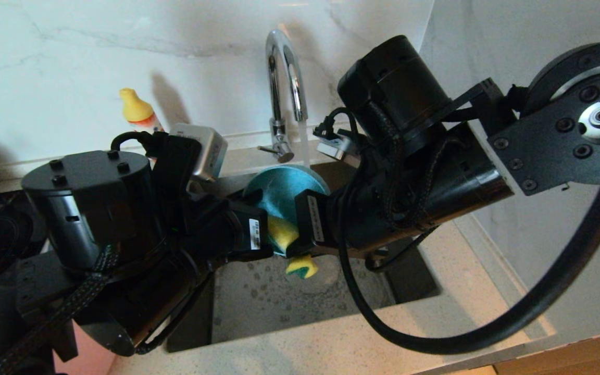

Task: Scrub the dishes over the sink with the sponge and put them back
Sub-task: Wipe the bowl

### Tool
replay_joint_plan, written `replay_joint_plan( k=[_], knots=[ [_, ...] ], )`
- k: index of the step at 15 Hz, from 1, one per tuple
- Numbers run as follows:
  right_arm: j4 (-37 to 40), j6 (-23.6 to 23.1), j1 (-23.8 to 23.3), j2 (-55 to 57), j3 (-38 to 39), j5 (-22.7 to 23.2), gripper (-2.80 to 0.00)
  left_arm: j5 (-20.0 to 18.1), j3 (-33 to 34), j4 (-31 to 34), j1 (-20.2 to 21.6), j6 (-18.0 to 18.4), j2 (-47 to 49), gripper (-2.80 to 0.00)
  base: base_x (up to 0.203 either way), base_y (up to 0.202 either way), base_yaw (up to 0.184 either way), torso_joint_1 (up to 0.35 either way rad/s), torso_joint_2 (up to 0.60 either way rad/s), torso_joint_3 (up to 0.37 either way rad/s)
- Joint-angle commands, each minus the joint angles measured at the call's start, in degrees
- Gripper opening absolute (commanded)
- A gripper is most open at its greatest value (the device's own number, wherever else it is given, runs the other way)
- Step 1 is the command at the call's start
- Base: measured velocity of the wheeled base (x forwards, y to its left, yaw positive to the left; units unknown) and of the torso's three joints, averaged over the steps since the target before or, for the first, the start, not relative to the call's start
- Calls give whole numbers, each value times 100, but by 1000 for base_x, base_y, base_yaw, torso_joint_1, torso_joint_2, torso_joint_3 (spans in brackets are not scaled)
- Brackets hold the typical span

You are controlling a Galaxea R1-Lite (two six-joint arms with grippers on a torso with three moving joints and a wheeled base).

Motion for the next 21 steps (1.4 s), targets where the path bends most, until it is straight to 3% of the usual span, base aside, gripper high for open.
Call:
replay_joint_plan(
  k=[1, 5, 13, 21],
  knots=[
    [17, 15, 60, 167, -7, 14, -280, 19, 0, -25, 2, 12, 13, -280, 0, 0, 0, 0, 0, 0],
    [37, 24, 64, 83, -7, 11, -280, 19, 0, -26, 11, 19, 13, -280, 0, 0, 0, 0, 0, 0],
    [370, 6, -376, -365, -3, -21, -280, 28, -70, -25, 28, 21, 4, -280, 0, 0, 0, 0, 0, 0],
    [150, -54, -714, -847, -32, -30, -280, 28, -79, -25, 37, 12, 39, -280, 0, 0, 0, 0, 0, 0]
  ],
)
